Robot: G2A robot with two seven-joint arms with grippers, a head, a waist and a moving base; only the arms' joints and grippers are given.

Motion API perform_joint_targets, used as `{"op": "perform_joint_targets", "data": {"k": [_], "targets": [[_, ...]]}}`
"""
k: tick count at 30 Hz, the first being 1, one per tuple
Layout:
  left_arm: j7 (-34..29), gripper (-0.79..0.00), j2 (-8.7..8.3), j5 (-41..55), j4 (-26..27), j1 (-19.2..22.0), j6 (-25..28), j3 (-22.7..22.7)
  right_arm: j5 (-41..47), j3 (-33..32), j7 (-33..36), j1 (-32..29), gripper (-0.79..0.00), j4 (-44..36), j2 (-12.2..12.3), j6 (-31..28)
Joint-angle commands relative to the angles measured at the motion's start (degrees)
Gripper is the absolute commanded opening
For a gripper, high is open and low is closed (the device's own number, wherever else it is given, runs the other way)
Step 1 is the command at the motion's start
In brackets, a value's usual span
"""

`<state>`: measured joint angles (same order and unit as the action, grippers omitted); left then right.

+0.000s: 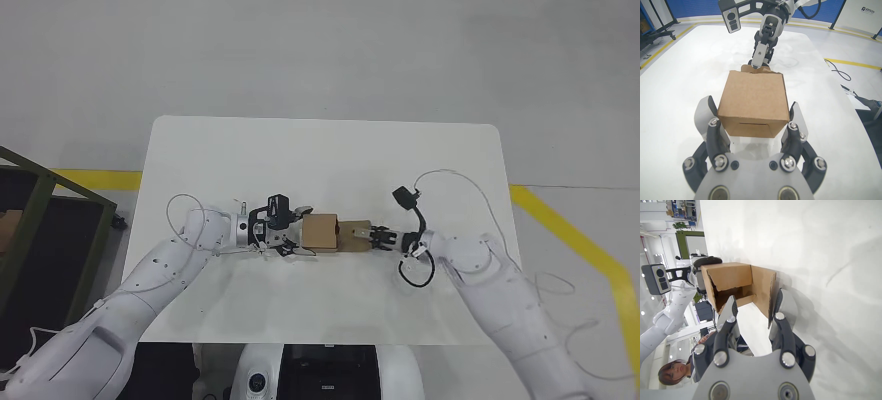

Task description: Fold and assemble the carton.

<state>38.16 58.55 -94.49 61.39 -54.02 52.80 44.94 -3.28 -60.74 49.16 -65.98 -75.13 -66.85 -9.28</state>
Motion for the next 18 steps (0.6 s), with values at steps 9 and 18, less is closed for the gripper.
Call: {"op": "perform_joint_targets", "data": {"k": [9,18], "targets": [[0.1,-0.12,0.05,-0.09,-0.11,0.04,-0.06,-0.08,6.27,1.33,2.88,1.83,-0.4,4.44,-0.68,-4.21],[0.1,-0.114,0.09,-0.09,-0.13,0.05,-0.09,-0.12,9.21,2.84,4.72,3.39,-0.397,6.35,-1.23,-4.9]]}}
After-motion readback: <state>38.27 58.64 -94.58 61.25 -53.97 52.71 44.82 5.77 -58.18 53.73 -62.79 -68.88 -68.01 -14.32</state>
